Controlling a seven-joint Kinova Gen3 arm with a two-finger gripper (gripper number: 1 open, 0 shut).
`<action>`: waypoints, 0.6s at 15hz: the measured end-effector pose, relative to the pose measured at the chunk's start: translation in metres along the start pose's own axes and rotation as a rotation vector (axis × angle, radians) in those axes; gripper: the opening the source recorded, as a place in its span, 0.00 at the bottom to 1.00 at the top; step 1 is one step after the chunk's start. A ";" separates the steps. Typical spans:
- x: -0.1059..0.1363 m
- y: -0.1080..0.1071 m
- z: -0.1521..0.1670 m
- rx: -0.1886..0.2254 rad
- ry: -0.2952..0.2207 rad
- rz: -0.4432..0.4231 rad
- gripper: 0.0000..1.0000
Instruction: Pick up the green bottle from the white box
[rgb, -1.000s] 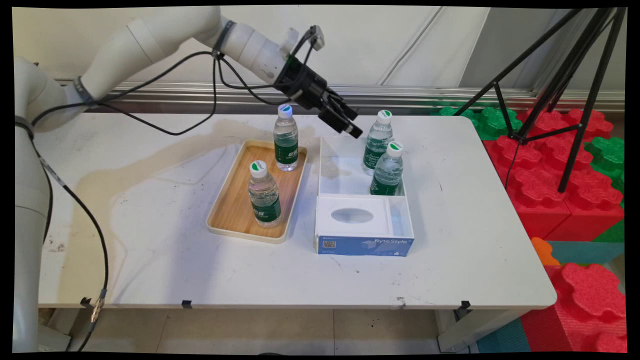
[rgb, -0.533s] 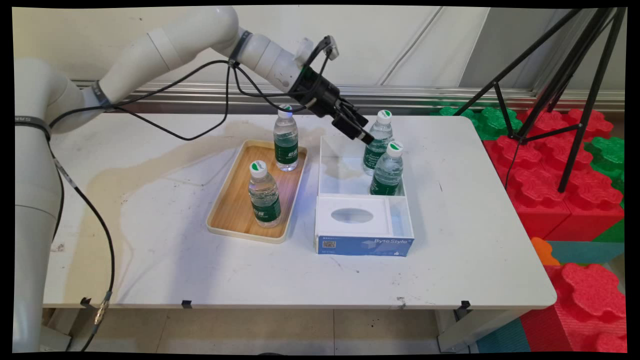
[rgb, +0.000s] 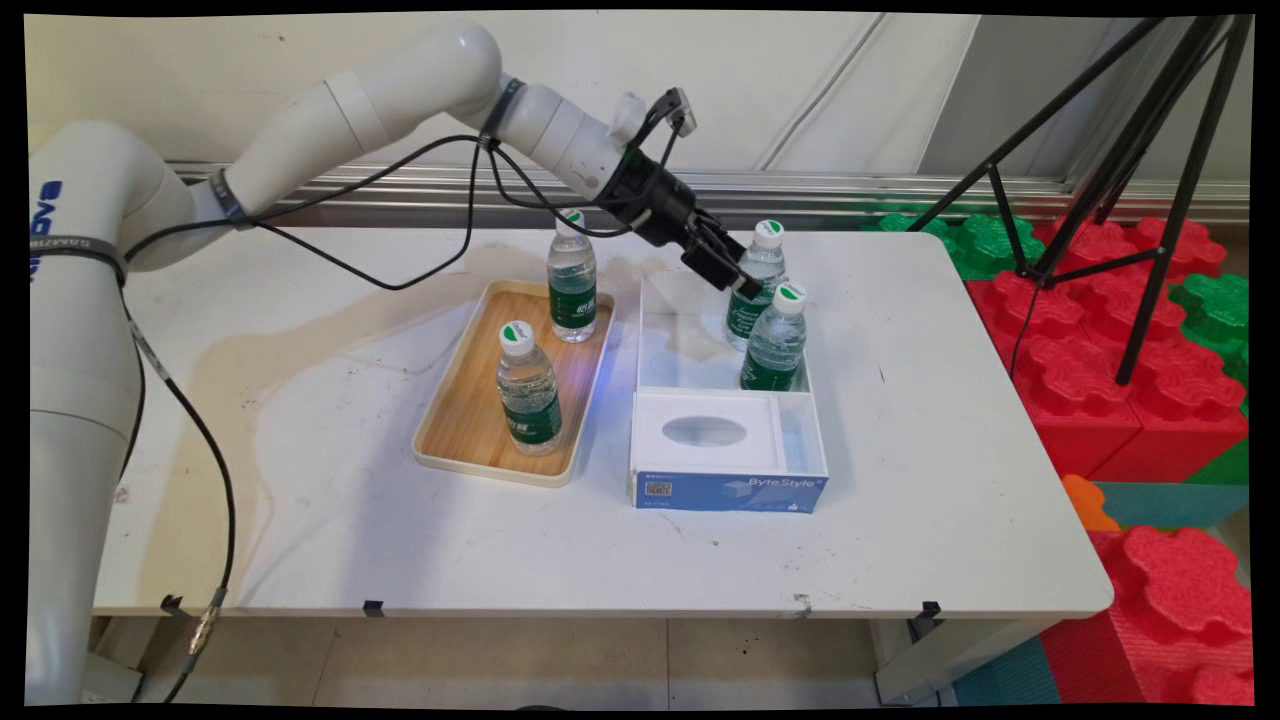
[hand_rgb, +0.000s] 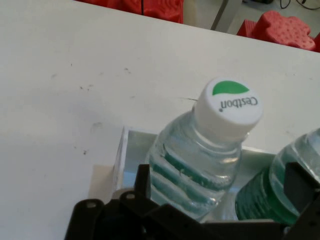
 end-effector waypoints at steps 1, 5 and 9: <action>0.000 -0.001 0.003 0.001 0.001 0.000 1.00; 0.000 -0.004 0.015 0.004 0.003 0.007 1.00; -0.003 -0.006 0.024 0.006 -0.001 0.018 1.00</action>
